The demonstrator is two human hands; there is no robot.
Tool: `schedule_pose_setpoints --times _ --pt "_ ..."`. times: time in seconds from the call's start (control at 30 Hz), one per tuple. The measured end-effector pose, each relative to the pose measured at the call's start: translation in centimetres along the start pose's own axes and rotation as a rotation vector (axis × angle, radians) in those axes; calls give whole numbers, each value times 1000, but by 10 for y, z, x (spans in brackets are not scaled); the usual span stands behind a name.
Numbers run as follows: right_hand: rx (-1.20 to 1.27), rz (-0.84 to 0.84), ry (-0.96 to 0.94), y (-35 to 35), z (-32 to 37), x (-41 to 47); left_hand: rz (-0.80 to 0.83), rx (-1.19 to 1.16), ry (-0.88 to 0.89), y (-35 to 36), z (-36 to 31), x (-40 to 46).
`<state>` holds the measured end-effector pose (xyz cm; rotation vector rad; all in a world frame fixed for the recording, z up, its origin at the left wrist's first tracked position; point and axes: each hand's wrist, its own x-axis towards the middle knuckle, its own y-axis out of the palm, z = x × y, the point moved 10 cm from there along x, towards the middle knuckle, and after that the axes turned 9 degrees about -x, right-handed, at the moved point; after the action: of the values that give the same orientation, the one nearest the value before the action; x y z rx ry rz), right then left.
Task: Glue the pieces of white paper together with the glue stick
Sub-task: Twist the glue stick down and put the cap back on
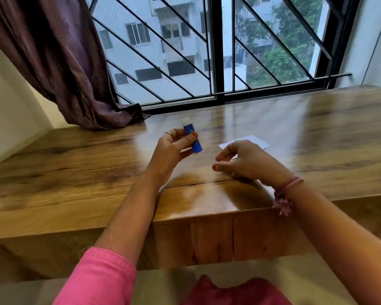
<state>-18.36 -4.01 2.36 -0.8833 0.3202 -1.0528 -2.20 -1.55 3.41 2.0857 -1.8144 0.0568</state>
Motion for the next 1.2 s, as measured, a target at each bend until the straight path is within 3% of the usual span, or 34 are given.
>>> schedule_pose_setpoints --times 0.3,0.43,0.5,0.73,1.03,1.13,1.2 --pt "-101 36 -39 -17 17 77 -226 27 -15 -29 6 8" --pt "-237 -70 -194 -12 39 97 -285 94 -43 -34 9 10" --pt "-272 -98 -297 -1 50 98 -295 112 -58 -36 11 11" --pt "-662 71 -451 54 44 92 -224 92 -72 -26 14 11" --pt "-396 -1 -367 19 39 85 -54 8 -78 -6 14 7" --pt "-109 -128 -289 -18 28 83 -16 -54 -102 0 14 5" --pt "226 -128 -247 -33 21 77 33 -85 -119 6 14 3"
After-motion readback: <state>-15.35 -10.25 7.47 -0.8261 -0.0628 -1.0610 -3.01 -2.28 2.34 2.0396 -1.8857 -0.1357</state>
